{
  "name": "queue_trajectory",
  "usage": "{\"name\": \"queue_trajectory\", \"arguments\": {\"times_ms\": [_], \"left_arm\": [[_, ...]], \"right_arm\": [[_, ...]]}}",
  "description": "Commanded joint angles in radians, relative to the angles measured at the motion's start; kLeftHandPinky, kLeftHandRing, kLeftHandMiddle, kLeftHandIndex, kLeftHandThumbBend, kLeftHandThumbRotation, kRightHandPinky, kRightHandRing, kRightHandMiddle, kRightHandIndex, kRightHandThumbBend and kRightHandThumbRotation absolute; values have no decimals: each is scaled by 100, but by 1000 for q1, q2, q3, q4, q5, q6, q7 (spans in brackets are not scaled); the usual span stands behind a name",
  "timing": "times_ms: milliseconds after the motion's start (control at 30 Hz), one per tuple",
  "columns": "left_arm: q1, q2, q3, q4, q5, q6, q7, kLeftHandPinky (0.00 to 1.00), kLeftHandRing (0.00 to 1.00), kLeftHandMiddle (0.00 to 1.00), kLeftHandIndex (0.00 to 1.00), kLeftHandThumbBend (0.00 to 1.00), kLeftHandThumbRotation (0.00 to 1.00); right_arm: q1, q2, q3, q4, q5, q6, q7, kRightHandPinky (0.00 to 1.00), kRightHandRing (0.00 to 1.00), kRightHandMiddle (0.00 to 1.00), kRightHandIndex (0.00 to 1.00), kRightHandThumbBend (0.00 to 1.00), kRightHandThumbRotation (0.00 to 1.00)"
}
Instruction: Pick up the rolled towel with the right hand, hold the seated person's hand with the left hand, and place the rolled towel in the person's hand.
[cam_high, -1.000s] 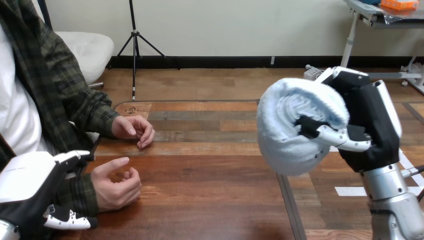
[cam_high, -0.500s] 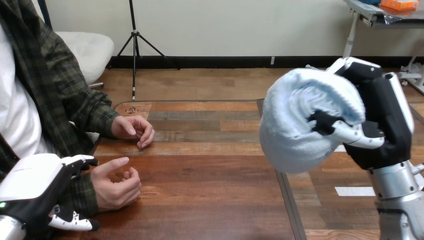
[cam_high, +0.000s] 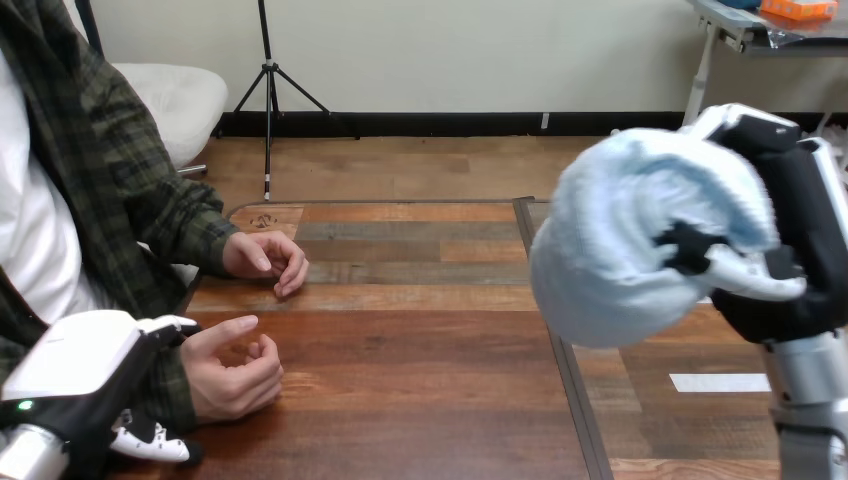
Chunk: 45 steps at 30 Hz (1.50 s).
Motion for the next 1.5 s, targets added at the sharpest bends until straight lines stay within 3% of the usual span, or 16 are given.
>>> {"name": "queue_trajectory", "arguments": {"times_ms": [0,233,400,500,600,800,1000,1467], "left_arm": [[-84,31,-38,40,10,-5,34,66,72,77,78,100,16],[-135,43,-98,130,50,-36,102,65,70,75,77,100,16],[-150,41,-121,142,52,-24,109,65,70,74,76,100,15],[-177,42,-148,210,73,-54,169,64,69,74,75,100,16],[-191,40,-164,226,70,-55,172,63,68,73,75,100,15],[-226,34,-202,294,81,-74,228,61,67,71,73,100,13],[-242,30,-229,320,86,-87,276,59,64,69,72,100,11],[-261,15,-269,338,69,-79,301,53,57,62,63,99,2]], "right_arm": [[-17,-13,-29,-92,42,15,-2,13,20,23,28,76,0],[8,-30,-46,-146,100,61,18,11,18,22,26,75,0],[18,-37,-64,-162,111,79,23,10,17,21,25,75,0],[28,-40,-73,-180,144,118,26,10,16,21,25,75,0],[33,-47,-85,-184,135,119,29,9,15,21,24,76,0],[33,-50,-104,-190,162,131,56,9,15,21,24,75,0],[42,-52,-115,-216,164,138,44,9,16,21,24,75,0],[47,-63,-140,-227,189,161,72,9,15,22,24,74,0]]}}
